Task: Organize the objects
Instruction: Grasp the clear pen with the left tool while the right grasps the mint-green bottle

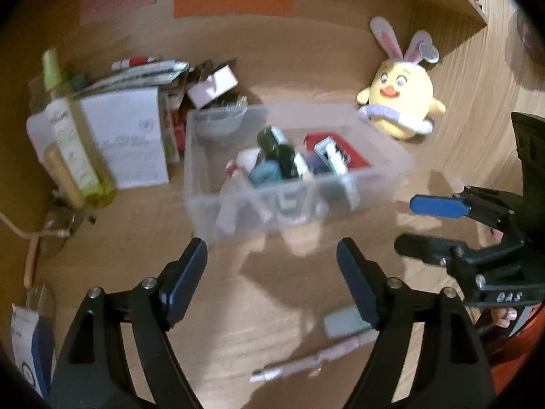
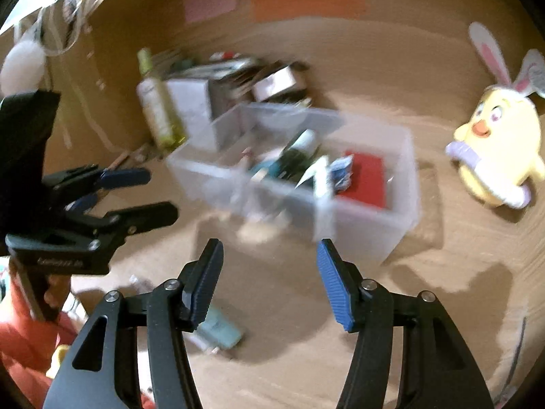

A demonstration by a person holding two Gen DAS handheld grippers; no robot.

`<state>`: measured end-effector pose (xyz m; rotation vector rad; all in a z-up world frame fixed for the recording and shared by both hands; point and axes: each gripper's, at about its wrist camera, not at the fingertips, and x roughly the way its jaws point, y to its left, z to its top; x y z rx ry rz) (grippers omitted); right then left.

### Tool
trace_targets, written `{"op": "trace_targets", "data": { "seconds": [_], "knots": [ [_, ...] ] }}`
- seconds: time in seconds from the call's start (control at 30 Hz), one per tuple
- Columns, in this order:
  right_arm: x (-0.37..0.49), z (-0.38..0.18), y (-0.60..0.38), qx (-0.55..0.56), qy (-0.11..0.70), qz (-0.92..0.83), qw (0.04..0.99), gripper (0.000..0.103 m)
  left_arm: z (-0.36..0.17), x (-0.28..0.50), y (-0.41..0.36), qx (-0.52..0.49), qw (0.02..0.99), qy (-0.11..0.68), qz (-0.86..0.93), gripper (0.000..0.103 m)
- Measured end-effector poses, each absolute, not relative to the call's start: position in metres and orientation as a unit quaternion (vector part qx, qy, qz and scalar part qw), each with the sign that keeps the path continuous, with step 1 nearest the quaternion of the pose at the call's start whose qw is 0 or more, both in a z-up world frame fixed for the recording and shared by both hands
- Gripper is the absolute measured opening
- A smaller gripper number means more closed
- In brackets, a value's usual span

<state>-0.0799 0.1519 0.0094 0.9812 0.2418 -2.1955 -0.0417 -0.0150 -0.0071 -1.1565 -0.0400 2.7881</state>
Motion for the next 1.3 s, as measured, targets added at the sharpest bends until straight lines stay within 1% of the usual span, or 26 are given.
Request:
{"op": "trace_targets", "data": {
  "seconds": [0.33, 0.47, 0.53, 0.6, 0.7, 0.77, 0.87, 0.97, 1.03, 1.1, 1.13, 1.2, 1.23, 1.3],
  "knots": [
    [-0.058, -0.036, 0.126, 0.43, 0.154, -0.797, 0.396, 0.053, -0.041, -0.01, -0.023, -0.421, 0.05, -0.025, 0.906, 0.079],
    [-0.066, -0.042, 0.123, 0.44, 0.156, -0.789, 0.4, 0.053, -0.05, -0.004, -0.022, -0.433, 0.058, -0.026, 0.899, 0.079],
    [-0.07, -0.044, 0.123, 0.439, 0.156, -0.793, 0.392, 0.05, -0.053, -0.002, -0.019, -0.436, 0.061, -0.021, 0.898, 0.079],
    [-0.075, -0.047, 0.121, 0.441, 0.161, -0.795, 0.383, 0.036, -0.055, -0.002, -0.014, -0.44, 0.071, -0.017, 0.895, 0.079],
    [-0.073, -0.046, 0.126, 0.432, 0.172, -0.805, 0.369, 0.024, -0.058, -0.005, -0.005, -0.444, 0.087, -0.008, 0.892, 0.079],
    [-0.074, -0.045, 0.13, 0.43, 0.173, -0.81, 0.36, 0.02, -0.06, -0.007, 0.002, -0.448, 0.101, -0.001, 0.888, 0.079],
    [-0.074, -0.044, 0.135, 0.426, 0.176, -0.819, 0.341, 0.02, -0.065, -0.009, 0.013, -0.457, 0.14, 0.001, 0.878, 0.079],
    [-0.075, -0.043, 0.145, 0.425, 0.173, -0.828, 0.323, 0.019, -0.069, -0.007, 0.022, -0.456, 0.145, 0.026, 0.878, 0.079],
    [-0.077, -0.042, 0.15, 0.427, 0.166, -0.831, 0.314, 0.019, -0.069, -0.005, 0.023, -0.453, 0.137, 0.034, 0.88, 0.073],
    [-0.078, -0.042, 0.157, 0.43, 0.157, -0.835, 0.307, 0.019, -0.069, -0.005, 0.02, -0.446, 0.116, 0.033, 0.887, 0.057],
    [-0.079, -0.042, 0.161, 0.43, 0.151, -0.837, 0.303, 0.019, -0.068, -0.006, 0.018, -0.444, 0.108, 0.037, 0.889, 0.053],
    [-0.08, -0.04, 0.166, 0.43, 0.142, -0.84, 0.298, 0.019, -0.068, -0.008, 0.015, -0.442, 0.093, 0.037, 0.891, 0.033],
    [-0.08, -0.039, 0.169, 0.43, 0.136, -0.842, 0.296, 0.019, -0.067, -0.009, 0.012, -0.443, 0.088, 0.03, 0.892, 0.03],
    [-0.08, -0.038, 0.172, 0.43, 0.126, -0.844, 0.296, 0.015, -0.067, -0.013, 0.006, -0.445, 0.086, 0.014, 0.891, 0.017]
  ]
}}
